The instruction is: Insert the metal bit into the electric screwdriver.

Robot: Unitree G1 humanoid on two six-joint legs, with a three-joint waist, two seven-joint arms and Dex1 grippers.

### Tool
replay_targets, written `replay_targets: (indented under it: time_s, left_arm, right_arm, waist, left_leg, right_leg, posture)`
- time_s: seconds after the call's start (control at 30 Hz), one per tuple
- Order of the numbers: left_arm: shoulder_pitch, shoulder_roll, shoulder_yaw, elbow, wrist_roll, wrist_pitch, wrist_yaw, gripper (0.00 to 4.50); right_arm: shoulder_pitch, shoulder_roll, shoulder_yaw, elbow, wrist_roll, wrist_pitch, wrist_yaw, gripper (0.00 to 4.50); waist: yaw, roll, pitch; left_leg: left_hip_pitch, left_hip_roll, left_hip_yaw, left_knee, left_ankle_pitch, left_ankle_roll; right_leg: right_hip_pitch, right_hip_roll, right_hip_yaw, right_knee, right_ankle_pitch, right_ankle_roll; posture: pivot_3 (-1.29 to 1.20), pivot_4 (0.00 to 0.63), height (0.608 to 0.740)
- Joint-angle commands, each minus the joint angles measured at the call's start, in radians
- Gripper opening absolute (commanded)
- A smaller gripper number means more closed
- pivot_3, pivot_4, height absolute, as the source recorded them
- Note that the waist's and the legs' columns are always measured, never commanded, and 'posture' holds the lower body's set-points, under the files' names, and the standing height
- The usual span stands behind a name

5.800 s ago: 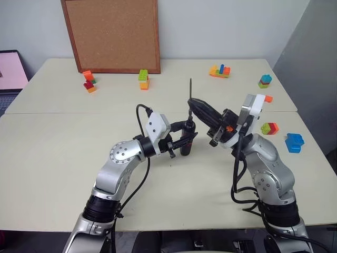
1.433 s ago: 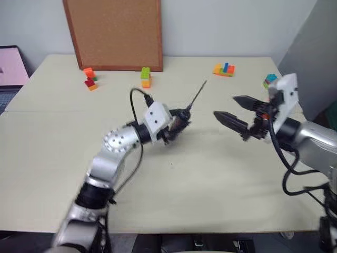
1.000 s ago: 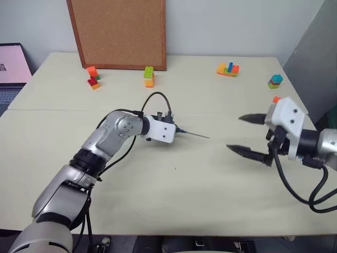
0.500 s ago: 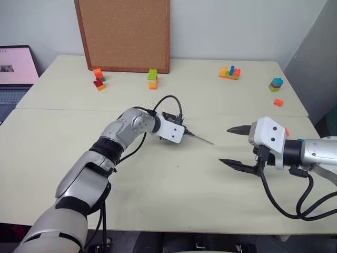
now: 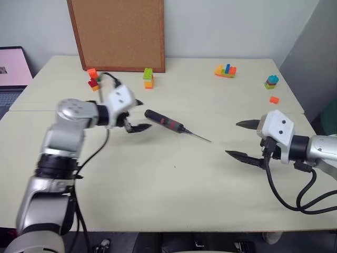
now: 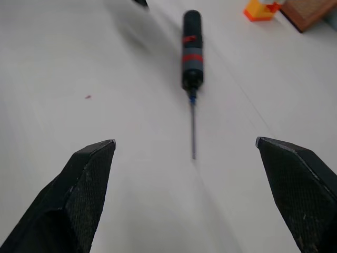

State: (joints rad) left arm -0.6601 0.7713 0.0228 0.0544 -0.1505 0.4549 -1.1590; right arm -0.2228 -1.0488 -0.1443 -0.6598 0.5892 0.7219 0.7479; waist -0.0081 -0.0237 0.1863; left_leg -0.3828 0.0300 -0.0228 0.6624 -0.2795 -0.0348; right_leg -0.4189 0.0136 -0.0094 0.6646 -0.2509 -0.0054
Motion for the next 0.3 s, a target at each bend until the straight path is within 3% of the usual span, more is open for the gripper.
replay_targets:
  time_s: [0.03, 0.17, 0.3]
  left_arm:
    - [0.09, 0.082, 0.106, -0.172, -0.124, 0.171, -0.02, 4.46]
    - [0.238, 0.186, 0.202, -0.233, -0.162, 0.19, -0.026, 4.46]
    - [0.328, 0.218, 0.264, -0.221, -0.202, 0.219, -0.009, 4.46]
  right_arm:
    - [0.019, 0.0, -0.087, -0.009, 0.008, -0.033, 0.033, 4.5]
    - [0.084, 0.006, -0.19, -0.009, 0.027, -0.076, 0.095, 4.5]
    - [0.142, 0.005, -0.274, -0.018, 0.054, -0.077, 0.138, 4.5]
  waist:
    - [0.002, 0.0, 0.0]
    - [0.003, 0.0, 0.0]
    - [0.005, 0.0, 0.0]
  left_leg:
    - [0.0, 0.0, 0.0, 0.0, 0.0, 0.0]
    - [0.0, 0.001, 0.0, 0.0, 0.0, 0.0]
    - [0.0, 0.001, 0.0, 0.0, 0.0, 0.0]
  right_leg:
    - [0.0, 0.0, 0.0, 0.0, 0.0, 0.0]
    - [0.0, 0.0, 0.0, 0.0, 0.0, 0.0]
    - [0.0, -0.001, 0.0, 0.0, 0.0, -0.001]
  posture:
    - [0.0, 0.15, 0.74]
    - [0.0, 0.15, 0.74]
    - [0.0, 0.15, 0.74]
